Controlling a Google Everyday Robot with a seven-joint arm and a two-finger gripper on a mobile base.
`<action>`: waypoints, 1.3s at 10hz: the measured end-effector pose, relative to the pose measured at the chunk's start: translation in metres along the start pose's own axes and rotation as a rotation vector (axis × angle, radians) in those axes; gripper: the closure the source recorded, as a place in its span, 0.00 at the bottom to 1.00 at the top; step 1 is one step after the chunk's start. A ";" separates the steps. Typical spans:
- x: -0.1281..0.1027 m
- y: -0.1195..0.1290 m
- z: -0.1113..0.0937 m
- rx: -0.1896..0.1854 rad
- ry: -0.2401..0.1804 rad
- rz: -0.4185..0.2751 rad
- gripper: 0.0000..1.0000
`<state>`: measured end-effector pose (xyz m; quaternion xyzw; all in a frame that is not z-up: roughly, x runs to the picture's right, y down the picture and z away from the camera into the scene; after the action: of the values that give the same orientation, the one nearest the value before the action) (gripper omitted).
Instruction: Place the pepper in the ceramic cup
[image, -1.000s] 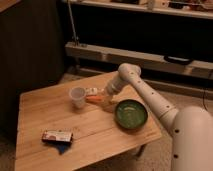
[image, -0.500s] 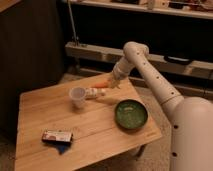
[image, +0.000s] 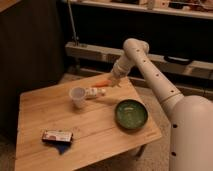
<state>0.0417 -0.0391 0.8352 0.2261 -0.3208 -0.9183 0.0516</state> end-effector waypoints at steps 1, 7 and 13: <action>0.001 0.000 0.000 0.000 0.000 -0.001 1.00; 0.007 -0.010 -0.009 0.018 0.021 -0.028 1.00; 0.009 -0.013 -0.013 0.019 0.040 -0.029 1.00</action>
<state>0.0405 -0.0380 0.8147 0.2495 -0.3249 -0.9113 0.0425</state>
